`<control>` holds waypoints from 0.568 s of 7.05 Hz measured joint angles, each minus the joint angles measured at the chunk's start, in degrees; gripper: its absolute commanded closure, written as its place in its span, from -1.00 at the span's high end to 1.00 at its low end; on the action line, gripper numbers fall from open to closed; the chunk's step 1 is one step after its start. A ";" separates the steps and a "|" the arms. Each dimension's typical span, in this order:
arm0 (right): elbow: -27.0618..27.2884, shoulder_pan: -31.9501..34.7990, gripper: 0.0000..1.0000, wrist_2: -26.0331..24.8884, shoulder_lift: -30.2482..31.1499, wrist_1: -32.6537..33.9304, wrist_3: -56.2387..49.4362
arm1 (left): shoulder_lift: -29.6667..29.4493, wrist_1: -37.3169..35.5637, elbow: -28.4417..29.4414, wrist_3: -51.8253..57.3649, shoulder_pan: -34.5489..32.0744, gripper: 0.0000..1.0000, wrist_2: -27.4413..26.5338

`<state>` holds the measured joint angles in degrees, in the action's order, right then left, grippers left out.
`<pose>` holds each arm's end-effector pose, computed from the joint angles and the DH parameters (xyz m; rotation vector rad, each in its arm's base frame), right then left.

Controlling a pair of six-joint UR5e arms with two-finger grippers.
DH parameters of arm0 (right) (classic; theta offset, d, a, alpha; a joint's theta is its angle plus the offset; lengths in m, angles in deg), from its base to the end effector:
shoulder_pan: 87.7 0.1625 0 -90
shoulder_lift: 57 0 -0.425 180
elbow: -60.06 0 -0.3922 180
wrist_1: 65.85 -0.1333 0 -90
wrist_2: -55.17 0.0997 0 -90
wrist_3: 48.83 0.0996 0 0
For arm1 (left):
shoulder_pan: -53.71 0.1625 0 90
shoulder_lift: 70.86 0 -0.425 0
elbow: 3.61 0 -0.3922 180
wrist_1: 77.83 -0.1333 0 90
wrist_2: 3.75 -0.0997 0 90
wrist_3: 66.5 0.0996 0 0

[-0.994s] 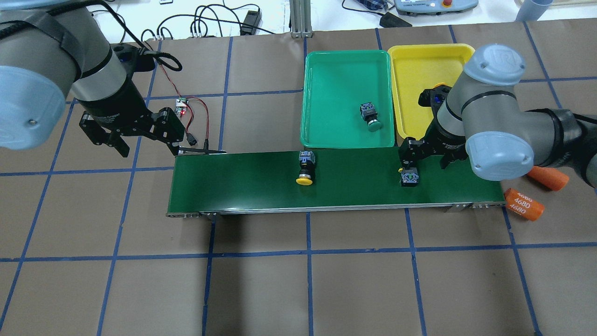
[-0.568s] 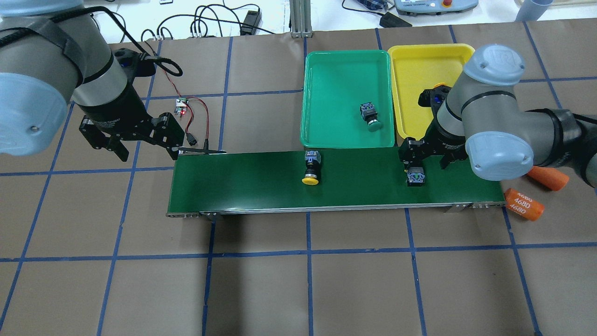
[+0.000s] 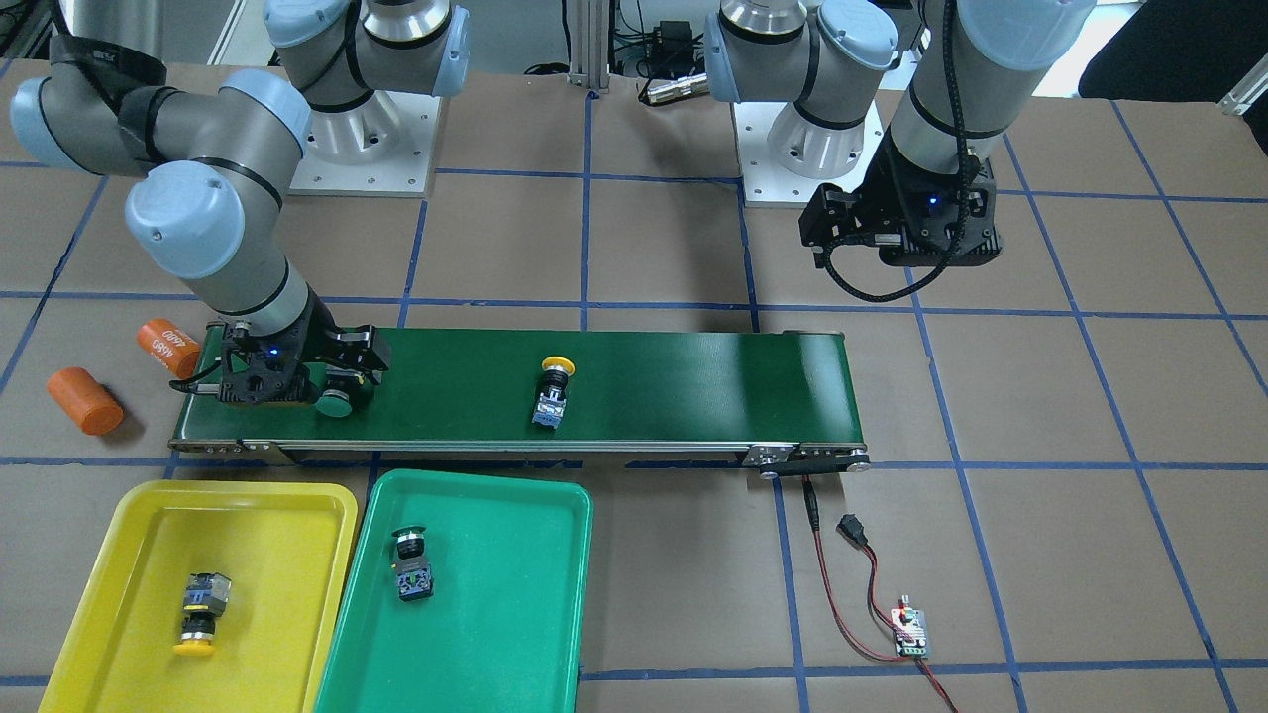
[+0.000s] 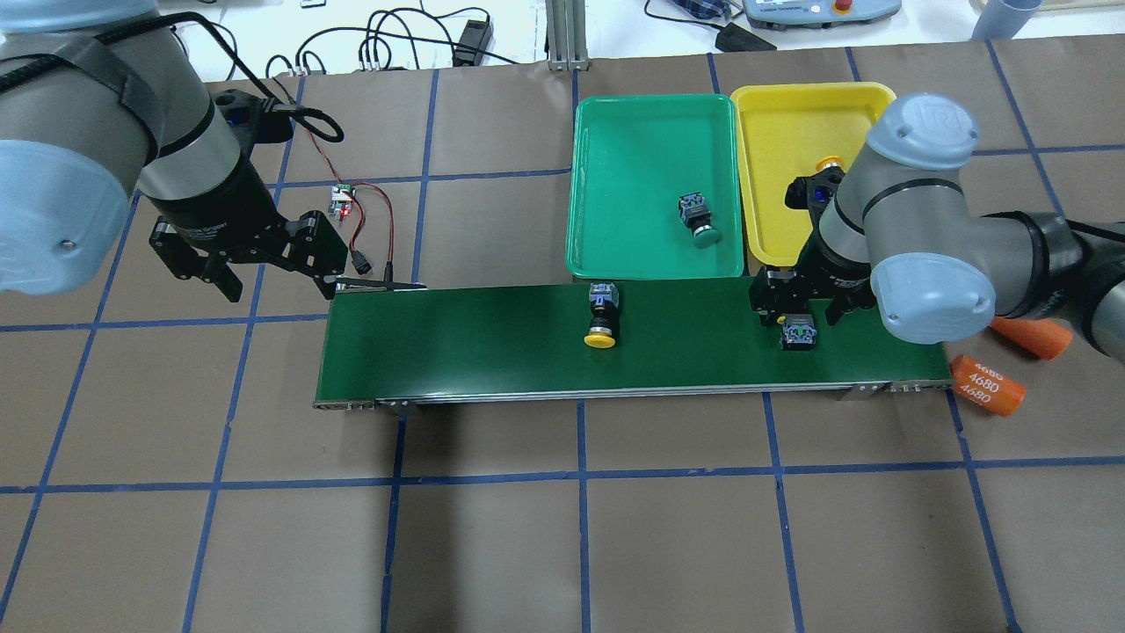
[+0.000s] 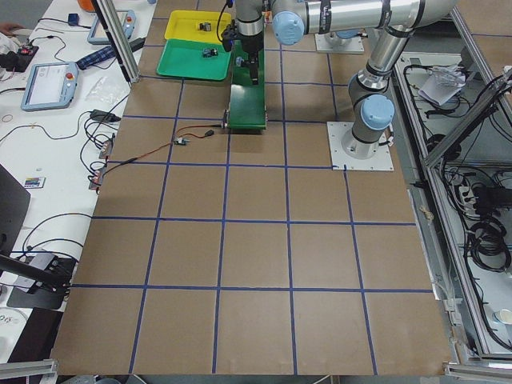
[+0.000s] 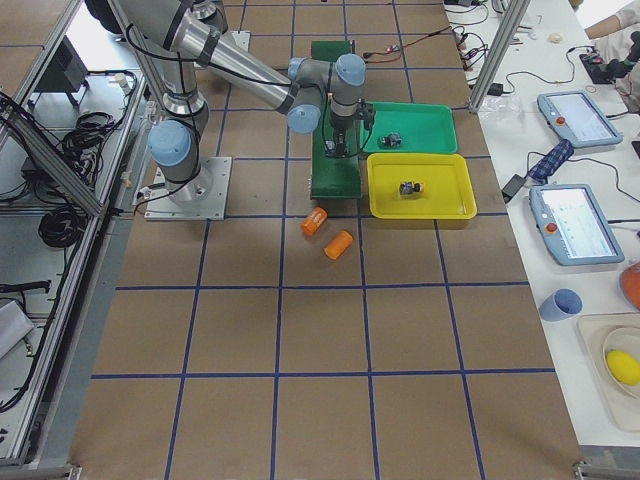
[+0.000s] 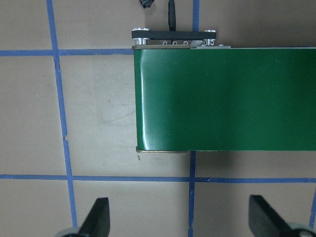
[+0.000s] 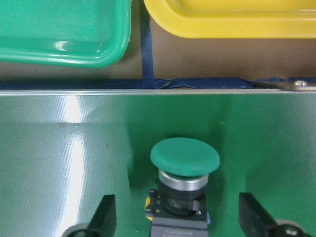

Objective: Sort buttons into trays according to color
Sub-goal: 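Lower the right gripper onto the green button and grasp it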

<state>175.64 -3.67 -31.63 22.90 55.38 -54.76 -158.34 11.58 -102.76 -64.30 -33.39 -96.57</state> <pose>0.0877 -0.4966 0.2453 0.0044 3.0761 0.1100 -0.1050 -0.4655 0.4324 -0.0149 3.0927 0.1664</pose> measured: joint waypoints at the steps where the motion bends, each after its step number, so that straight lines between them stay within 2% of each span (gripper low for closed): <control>1: 0.03 0.00 -0.43 -0.25 -0.27 0.32 0.12 | 0.01 -0.02 0.00 0.00 0.00 1.00 0.00; 4: -0.59 0.00 -0.50 -0.89 -0.21 1.01 0.08 | 0.07 -0.02 0.00 0.00 0.00 1.00 0.00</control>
<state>175.05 -3.67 -32.52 22.69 56.39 -54.68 -158.27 11.55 -102.77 -64.30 -33.39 -96.57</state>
